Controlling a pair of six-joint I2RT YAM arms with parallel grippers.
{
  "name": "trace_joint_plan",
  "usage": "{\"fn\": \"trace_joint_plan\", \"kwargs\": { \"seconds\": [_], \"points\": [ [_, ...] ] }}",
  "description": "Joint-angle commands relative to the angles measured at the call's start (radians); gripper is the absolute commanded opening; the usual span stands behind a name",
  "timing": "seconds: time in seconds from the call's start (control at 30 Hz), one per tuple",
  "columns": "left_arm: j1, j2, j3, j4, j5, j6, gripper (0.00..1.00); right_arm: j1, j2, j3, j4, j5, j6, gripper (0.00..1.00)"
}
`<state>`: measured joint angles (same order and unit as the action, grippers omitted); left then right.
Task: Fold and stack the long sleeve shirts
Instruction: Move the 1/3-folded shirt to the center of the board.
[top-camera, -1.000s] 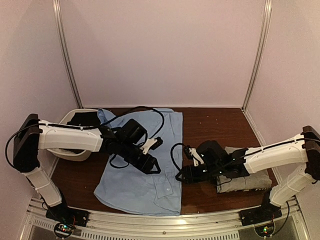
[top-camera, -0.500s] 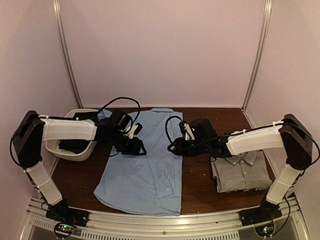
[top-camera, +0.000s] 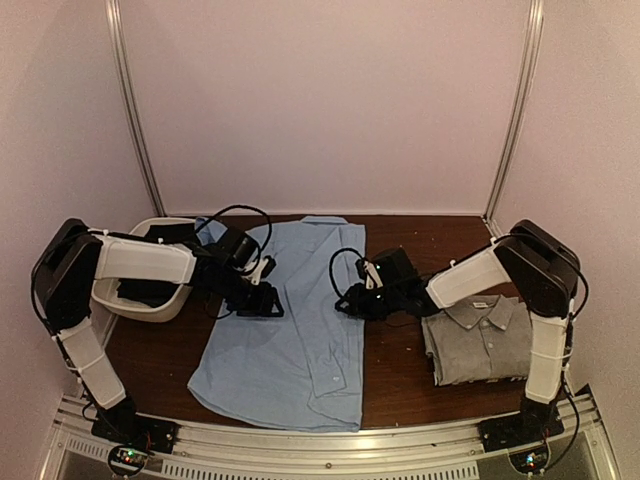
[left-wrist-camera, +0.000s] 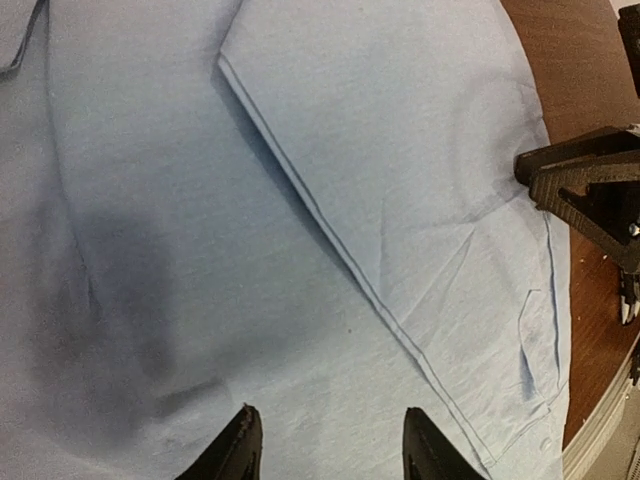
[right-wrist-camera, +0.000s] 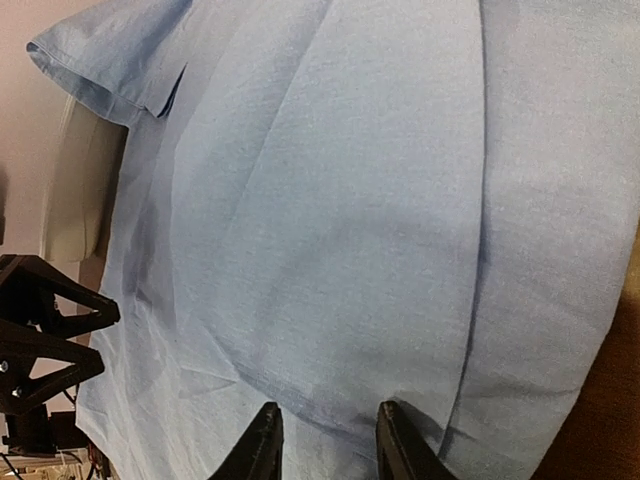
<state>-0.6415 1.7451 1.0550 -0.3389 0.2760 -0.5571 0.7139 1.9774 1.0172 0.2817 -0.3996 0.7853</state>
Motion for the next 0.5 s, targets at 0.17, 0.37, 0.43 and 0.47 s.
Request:
{"fn": "trace_joint_plan", "kwargs": {
  "seconds": [0.17, 0.37, 0.43, 0.47],
  "points": [
    [-0.001, 0.068, -0.025, 0.077, 0.04, -0.051, 0.48, -0.075, 0.03, -0.017, 0.006, -0.028, -0.028, 0.33],
    [-0.042, 0.115, 0.007, 0.102, 0.054, -0.103, 0.48, -0.126, 0.023, -0.012, -0.066, -0.02, -0.092, 0.34],
    [-0.065, 0.133, 0.03, 0.101, 0.051, -0.118, 0.48, -0.147, 0.012, -0.023, -0.071, -0.021, -0.102, 0.33],
    [-0.076, 0.144, 0.042, 0.102, 0.046, -0.13, 0.48, -0.157, 0.006, -0.028, -0.072, -0.023, -0.107, 0.33]
  ]
}}
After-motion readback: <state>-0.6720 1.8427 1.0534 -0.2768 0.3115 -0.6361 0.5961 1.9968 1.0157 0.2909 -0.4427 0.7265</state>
